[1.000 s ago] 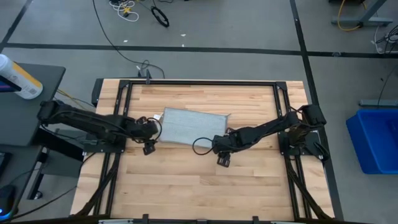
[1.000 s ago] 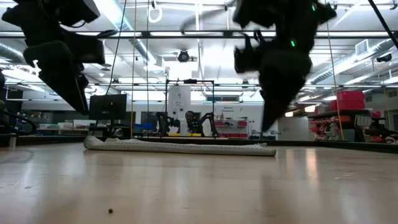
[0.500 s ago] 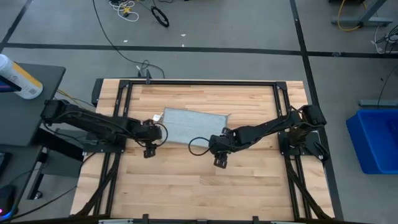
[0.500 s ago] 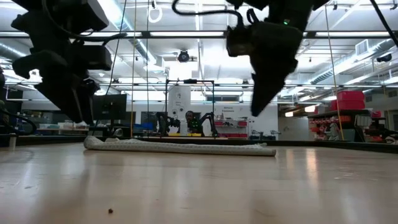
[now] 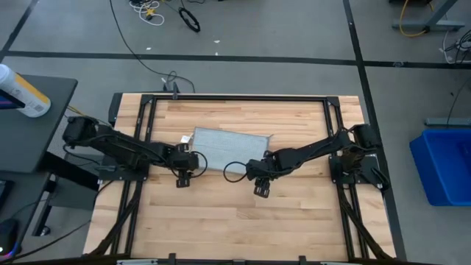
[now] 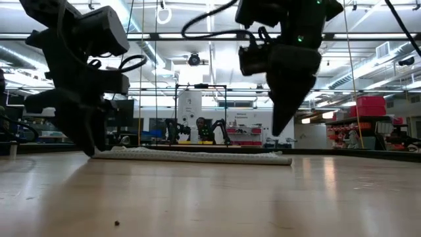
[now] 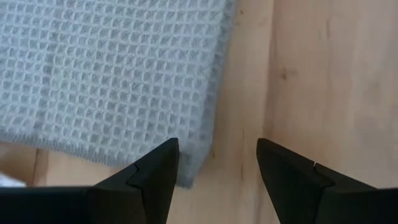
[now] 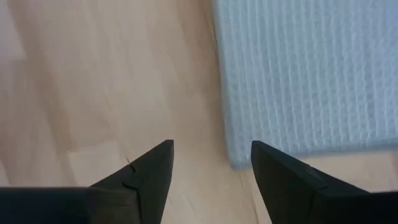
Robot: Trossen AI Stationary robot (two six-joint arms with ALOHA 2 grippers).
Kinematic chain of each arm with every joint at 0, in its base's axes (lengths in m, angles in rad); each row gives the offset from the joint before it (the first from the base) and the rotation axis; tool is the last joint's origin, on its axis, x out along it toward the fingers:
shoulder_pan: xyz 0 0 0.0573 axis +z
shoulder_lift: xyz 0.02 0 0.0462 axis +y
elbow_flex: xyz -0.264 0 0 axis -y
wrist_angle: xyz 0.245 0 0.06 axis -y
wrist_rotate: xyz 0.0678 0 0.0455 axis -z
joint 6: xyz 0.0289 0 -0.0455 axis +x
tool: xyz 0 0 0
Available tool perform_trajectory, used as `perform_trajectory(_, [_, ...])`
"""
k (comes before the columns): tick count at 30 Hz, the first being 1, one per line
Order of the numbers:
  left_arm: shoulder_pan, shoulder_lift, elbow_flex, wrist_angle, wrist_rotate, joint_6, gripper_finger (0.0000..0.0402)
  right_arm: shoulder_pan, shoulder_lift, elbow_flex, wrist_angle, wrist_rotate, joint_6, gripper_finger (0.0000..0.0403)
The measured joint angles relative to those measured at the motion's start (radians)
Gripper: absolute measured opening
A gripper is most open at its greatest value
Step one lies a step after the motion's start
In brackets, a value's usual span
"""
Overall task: Fold microfiber towels
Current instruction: Fold the gray towel
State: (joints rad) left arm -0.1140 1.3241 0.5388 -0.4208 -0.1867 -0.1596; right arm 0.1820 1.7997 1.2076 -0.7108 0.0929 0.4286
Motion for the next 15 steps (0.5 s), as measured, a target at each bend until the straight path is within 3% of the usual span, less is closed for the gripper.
perform_trajectory(15, [0.03,0.049,0.003,0.026,0.003,0.022,0.0226,0.003,0.064,-0.001,-0.011,0.002,0.009,0.0226])
